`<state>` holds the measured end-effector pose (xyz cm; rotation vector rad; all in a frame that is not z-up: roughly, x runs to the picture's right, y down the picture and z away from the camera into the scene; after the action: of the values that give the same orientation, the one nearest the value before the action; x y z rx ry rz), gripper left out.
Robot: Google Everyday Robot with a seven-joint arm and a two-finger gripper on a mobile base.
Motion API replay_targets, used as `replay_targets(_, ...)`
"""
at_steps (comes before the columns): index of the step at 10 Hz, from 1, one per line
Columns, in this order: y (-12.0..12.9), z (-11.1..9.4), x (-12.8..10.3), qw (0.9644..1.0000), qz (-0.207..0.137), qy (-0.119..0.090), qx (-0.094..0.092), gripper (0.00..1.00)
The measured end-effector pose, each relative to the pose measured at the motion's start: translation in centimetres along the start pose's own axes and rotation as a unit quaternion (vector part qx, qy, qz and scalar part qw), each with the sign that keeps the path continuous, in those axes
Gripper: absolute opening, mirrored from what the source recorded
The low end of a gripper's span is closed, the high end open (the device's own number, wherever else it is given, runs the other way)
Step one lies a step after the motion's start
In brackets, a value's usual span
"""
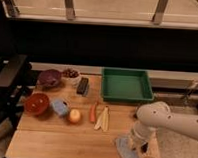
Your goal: Wipe table surface with towel
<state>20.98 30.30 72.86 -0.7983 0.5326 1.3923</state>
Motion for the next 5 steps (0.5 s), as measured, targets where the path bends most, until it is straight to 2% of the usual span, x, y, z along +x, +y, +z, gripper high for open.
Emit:
replay_targets(3,-0.3,-0.5,-4.6,0.9999,-0.004,-0.006,0.010,0.00)
replay_targets(5,1.5,-0.3,-6.1,0.9997,-0.022,-0.006,0.002,0.00)
